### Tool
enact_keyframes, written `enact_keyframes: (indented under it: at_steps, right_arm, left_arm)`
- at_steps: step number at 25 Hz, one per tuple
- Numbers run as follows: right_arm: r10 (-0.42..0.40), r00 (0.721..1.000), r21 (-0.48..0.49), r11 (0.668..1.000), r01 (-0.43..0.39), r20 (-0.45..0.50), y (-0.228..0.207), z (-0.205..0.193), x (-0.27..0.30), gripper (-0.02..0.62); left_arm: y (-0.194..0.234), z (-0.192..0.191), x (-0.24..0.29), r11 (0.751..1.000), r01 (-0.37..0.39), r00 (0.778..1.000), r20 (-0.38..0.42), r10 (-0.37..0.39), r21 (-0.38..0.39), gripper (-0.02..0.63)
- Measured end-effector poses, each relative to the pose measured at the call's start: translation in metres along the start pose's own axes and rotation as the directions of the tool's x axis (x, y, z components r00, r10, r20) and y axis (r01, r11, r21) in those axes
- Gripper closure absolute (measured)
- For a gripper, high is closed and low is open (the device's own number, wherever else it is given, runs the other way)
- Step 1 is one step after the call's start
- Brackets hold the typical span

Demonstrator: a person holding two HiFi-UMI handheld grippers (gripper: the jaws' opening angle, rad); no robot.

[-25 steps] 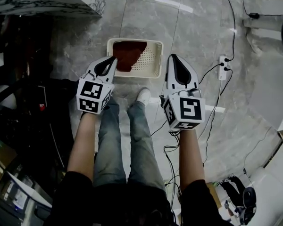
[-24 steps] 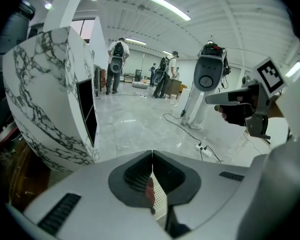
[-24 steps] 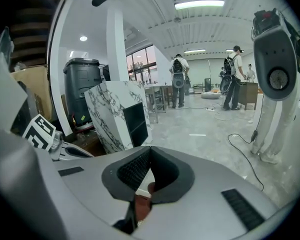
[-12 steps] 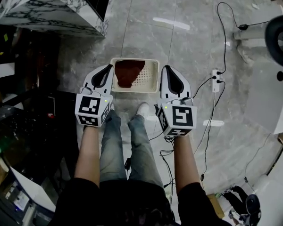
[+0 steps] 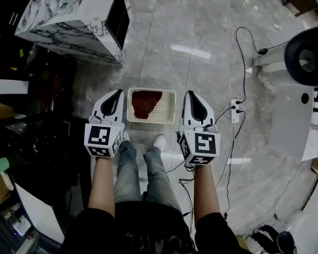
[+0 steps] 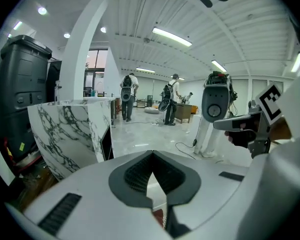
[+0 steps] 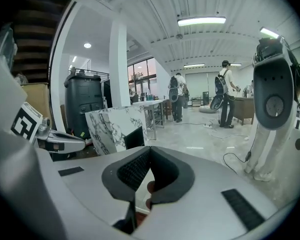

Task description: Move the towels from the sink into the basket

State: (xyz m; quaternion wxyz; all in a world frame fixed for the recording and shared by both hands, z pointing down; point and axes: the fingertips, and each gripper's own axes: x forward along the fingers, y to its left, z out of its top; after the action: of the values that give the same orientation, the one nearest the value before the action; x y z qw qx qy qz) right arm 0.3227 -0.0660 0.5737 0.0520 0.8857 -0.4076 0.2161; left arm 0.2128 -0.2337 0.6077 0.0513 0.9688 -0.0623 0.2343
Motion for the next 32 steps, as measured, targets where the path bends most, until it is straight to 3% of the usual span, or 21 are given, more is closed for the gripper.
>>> enact_keyframes:
  at_steps: [20, 32]
  right_arm:
    - [0.050, 0.991, -0.093, 0.995, -0.038, 0.128, 0.044, 0.147, -0.082, 0.580]
    - [0.080, 0.977, -0.116, 0.992, -0.058, 0.199, 0.059, 0.196, -0.134, 0.581]
  left_arm:
    - [0.003, 0.156, -0.115, 0.996, -0.087, 0.977, 0.195, 0.082, 0.016, 0.591]
    - [0.005, 0.202, -0.183, 0.993, -0.114, 0.955, 0.277, 0.110, -0.004, 0.591]
